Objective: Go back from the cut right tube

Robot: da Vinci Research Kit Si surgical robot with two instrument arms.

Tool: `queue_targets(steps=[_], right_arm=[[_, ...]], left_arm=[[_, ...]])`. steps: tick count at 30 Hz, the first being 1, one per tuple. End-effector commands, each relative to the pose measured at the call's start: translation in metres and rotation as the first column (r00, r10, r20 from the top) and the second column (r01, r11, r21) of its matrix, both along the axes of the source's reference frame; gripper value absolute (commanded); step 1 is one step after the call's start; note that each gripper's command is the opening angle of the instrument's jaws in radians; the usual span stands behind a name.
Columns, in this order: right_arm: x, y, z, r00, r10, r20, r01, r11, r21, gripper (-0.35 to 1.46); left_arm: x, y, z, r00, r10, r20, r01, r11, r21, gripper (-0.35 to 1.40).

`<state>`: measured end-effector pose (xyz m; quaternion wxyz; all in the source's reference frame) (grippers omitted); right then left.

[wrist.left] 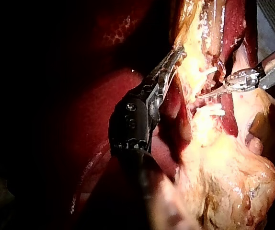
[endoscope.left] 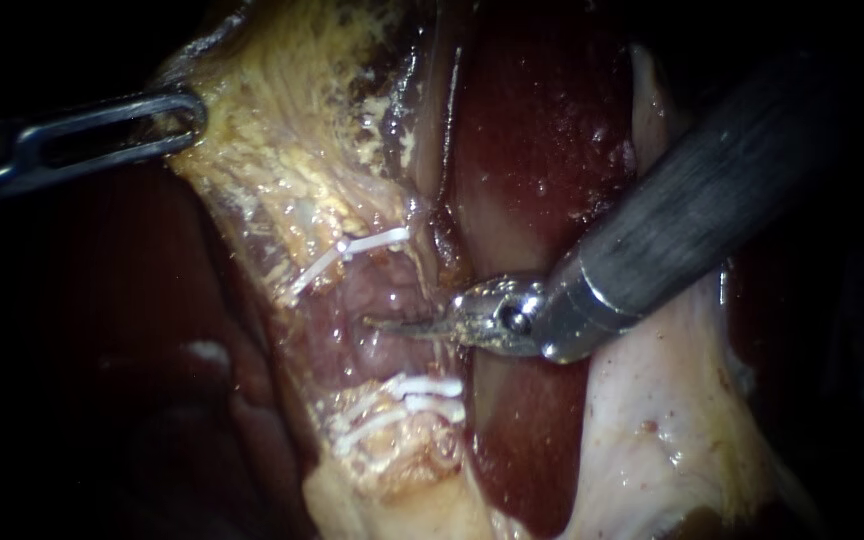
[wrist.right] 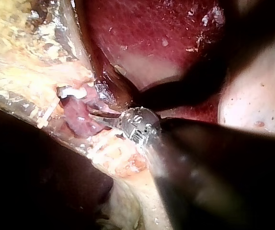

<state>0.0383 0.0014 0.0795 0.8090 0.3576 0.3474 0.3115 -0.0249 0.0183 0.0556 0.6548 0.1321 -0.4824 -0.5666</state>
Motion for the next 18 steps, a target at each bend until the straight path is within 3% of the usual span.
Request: queue_targets(steps=[1,4,5,8,12,18], right_arm=[[0.0,0.0,0.0,1.0,-0.001,-0.001,0.001,1.0,-0.001,-0.35],[0.0,0.0,-0.0001,1.0,0.001,0.004,-0.001,1.0,0.003,-0.35],[0.0001,0.0,-0.0001,1.0,0.005,0.004,-0.005,1.0,0.008,-0.25],[0.0001,0.0,-0.0001,0.9998,0.015,-0.012,-0.015,1.0,0.007,0.47],[0.0003,-0.0001,-0.0001,0.9996,0.02,-0.018,-0.02,1.0,0.007,0.89],[0.0003,-0.0001,-0.0002,0.9996,0.02,-0.019,-0.02,1.0,0.007,1.03]], left_arm=[[0.0,0.0,0.0,1.0,0.0,0.0,0.0,1.0,0.0,-0.35],[0.0,0.0,0.0,1.0,0.0,0.0,0.0,1.0,0.0,-0.35],[0.0,0.0,0.0,1.0,0.0,0.0,0.0,1.0,0.0,-0.35],[0.0,0.0,0.0,1.0,0.0,0.0,0.0,1.0,0.0,-0.35],[0.0,0.0,0.0,1.0,0.0,0.0,0.0,1.0,0.0,-0.35],[0.0001,0.0,0.0,1.0,-0.001,0.0,0.001,1.0,0.0,-0.35]])
